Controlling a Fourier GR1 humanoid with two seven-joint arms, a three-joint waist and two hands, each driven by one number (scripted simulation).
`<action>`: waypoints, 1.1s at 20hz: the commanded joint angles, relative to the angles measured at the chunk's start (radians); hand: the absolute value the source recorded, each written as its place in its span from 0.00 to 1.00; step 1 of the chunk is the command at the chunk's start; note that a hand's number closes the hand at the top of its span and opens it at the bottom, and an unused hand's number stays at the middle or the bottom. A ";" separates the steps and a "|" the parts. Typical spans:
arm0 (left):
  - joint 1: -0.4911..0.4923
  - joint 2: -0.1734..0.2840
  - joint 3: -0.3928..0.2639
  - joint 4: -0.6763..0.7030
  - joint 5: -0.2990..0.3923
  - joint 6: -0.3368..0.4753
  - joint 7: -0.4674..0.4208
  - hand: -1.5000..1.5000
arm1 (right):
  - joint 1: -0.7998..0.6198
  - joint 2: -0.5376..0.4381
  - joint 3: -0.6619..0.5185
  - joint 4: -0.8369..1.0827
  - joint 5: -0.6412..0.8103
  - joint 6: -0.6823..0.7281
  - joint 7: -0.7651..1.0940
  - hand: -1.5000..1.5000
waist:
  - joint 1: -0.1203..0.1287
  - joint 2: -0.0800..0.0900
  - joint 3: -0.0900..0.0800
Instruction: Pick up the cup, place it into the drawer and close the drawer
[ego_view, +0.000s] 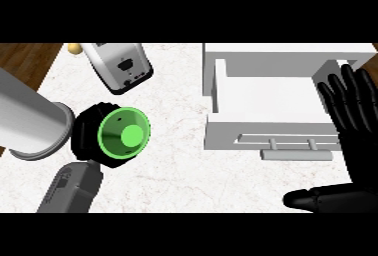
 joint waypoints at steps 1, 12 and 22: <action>0.021 -0.011 -0.034 -0.245 0.030 0.058 0.186 1.00 | 0.057 -0.028 -0.049 -0.038 -0.055 0.040 -0.020 0.00 | -0.003 -0.001 0.000; -0.279 -0.058 -0.048 -0.340 -0.033 0.276 0.477 1.00 | 0.058 -0.023 -0.037 0.026 -0.024 0.053 -0.063 0.00 | -0.013 0.004 0.000; -0.537 -0.124 -0.053 -0.148 -0.146 0.388 0.522 1.00 | 0.023 -0.044 -0.075 0.012 -0.072 0.054 -0.014 0.00 | -0.019 0.005 -0.001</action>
